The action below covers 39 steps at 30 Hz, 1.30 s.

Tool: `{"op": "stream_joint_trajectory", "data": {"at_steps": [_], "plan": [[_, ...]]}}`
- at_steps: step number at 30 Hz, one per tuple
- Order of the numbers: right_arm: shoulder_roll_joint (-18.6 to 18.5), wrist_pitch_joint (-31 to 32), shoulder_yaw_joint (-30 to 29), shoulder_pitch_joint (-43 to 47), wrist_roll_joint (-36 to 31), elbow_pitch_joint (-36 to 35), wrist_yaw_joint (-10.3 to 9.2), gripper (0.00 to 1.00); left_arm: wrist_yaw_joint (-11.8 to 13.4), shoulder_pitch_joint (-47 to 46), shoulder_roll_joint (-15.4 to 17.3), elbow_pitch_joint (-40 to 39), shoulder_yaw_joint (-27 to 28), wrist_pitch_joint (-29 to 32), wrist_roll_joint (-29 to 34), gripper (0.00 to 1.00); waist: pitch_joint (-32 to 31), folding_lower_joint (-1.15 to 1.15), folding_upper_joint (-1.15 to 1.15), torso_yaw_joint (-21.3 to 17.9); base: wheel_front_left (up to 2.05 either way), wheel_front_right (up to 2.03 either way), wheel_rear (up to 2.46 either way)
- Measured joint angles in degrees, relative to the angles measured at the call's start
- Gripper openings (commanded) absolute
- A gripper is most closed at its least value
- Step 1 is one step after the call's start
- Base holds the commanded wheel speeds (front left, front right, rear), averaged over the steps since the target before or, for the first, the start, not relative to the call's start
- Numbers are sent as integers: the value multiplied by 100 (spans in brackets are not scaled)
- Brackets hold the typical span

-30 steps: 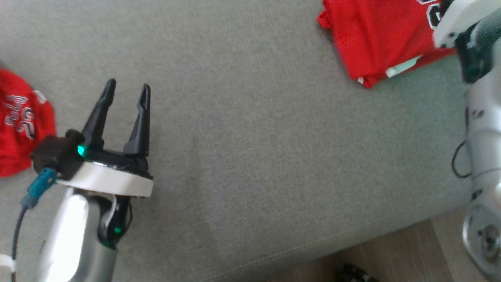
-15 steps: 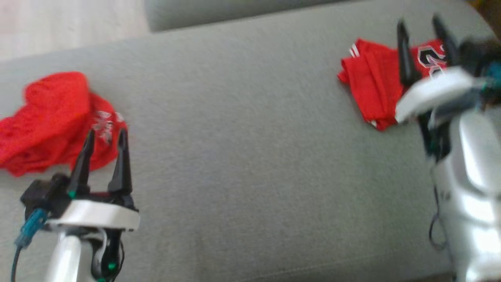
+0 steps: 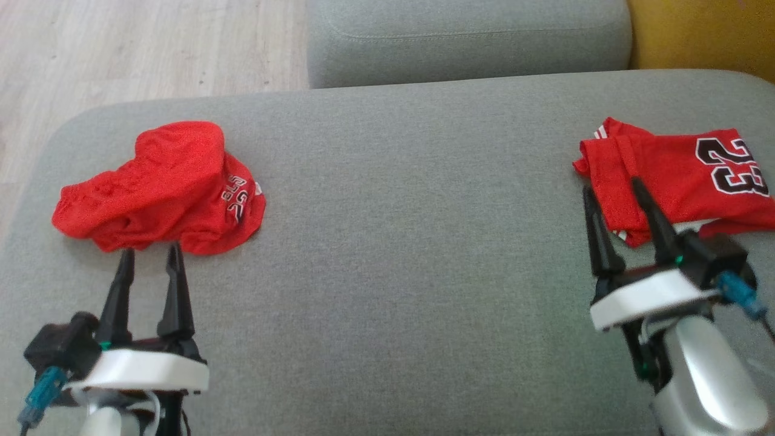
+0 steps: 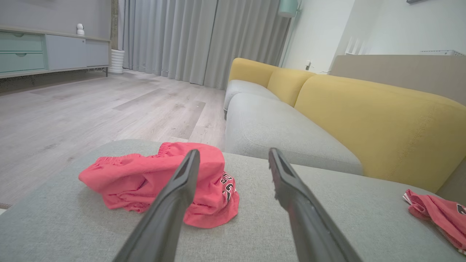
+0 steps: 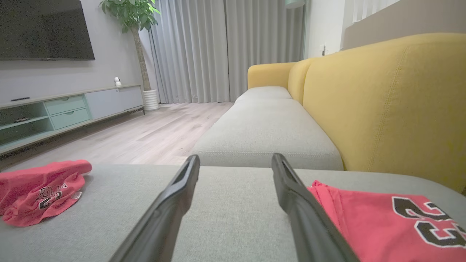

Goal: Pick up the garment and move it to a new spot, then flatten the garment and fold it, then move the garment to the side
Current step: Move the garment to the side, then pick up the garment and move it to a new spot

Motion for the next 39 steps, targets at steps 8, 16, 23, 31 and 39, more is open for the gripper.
{"op": "stream_joint_trajectory", "data": {"at_steps": [8,16,23,31,39], "plan": [[181,-101,-131,384,8,-43,0,100,-99,115,-142,3,55,0,70,100,10,0,0,22,0,0,0],[188,-118,-92,380,-2,-182,0,100,-177,115,-175,4,73,0,122,100,10,0,0,-32,0,0,0],[188,-118,65,382,0,-189,0,100,-193,106,-196,127,90,0,180,100,-21,0,0,77,0,0,0],[190,-119,353,387,112,-107,0,100,22,108,-204,316,203,0,274,100,-79,0,0,650,0,0,0],[223,-118,648,386,210,-63,0,100,125,119,-180,420,248,0,353,100,-134,1,0,1313,0,0,0]]}}
